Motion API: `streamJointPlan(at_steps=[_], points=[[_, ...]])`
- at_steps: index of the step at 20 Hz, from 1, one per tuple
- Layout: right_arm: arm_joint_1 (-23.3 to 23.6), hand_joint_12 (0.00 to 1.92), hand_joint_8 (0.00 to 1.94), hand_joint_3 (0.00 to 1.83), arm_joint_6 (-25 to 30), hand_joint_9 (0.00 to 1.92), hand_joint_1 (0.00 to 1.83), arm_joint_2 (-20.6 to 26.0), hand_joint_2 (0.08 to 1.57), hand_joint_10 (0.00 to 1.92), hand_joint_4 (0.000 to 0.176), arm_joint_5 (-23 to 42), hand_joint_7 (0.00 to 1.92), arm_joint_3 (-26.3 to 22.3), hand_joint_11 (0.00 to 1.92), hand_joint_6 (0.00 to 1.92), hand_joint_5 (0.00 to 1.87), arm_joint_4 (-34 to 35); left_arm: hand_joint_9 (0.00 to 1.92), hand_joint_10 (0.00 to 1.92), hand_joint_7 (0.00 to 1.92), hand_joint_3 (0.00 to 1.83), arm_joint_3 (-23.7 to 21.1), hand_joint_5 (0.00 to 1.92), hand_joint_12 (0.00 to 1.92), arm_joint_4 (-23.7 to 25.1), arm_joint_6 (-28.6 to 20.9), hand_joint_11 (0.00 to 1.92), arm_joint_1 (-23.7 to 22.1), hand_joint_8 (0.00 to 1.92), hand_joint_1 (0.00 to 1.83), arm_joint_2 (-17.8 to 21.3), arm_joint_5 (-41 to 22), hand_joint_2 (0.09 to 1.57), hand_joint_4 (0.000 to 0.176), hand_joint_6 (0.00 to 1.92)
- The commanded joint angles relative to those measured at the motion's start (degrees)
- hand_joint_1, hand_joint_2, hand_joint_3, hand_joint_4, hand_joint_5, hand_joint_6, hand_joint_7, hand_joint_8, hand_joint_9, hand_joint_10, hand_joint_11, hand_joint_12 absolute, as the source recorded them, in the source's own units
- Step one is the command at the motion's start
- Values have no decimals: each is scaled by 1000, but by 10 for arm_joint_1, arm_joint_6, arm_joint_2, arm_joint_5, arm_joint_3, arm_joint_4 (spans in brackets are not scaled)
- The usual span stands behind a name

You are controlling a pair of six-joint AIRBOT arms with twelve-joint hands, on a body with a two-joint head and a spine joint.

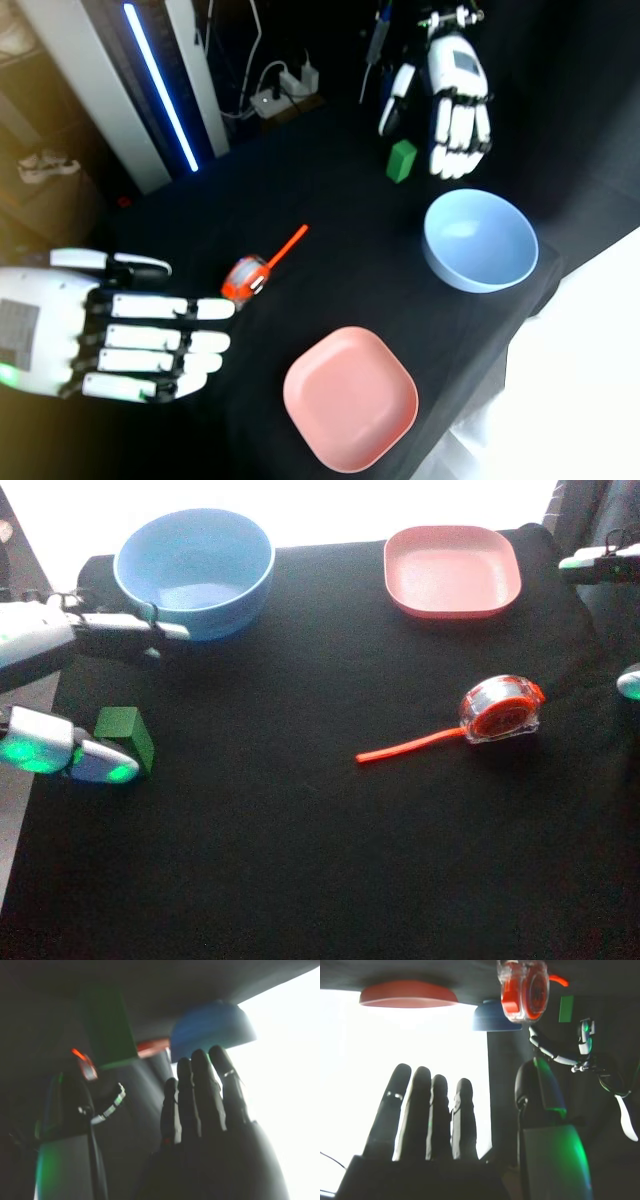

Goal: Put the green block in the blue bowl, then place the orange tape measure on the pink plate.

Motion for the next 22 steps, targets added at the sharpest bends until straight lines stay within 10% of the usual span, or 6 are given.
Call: streamJointPlan(at_steps=[1,6,14,15,17,22], points=[[6,870,5,1,5,364,1016,-1,1033,9,43,60,322,4,49,4,409,28,575,15,601,0,3,431,1046,5,-6,141,-16,4,878,-1,-22,877,75,5],[6,852,3,3,5,339,980,-2,1038,0,35,60,329,5,20,4,422,27,817,30,829,1,5,649,1123,61,-6,276,-49,5,881,-8,38,922,0,4],[6,812,0,0,7,367,997,-3,1042,0,38,60,351,5,63,0,437,27,826,657,1123,0,11,950,1515,82,-6,403,-64,7,1023,-14,68,1026,0,2],[6,809,4,0,7,374,1026,-3,1037,3,30,60,361,5,68,3,444,27,800,949,1175,2,11,999,1675,82,-6,430,-66,24,1046,-14,69,1082,64,732],[6,800,0,1,8,371,1003,-4,1044,1,36,60,352,5,69,0,439,27,948,1096,1090,0,11,1118,1626,82,-6,718,-69,1005,1266,-13,68,1069,0,536],[6,794,5,2,10,381,997,-5,1048,3,35,60,370,5,74,0,440,27,953,1246,1004,0,9,1197,1626,82,-6,856,-81,1200,1274,-12,46,1079,0,379]])
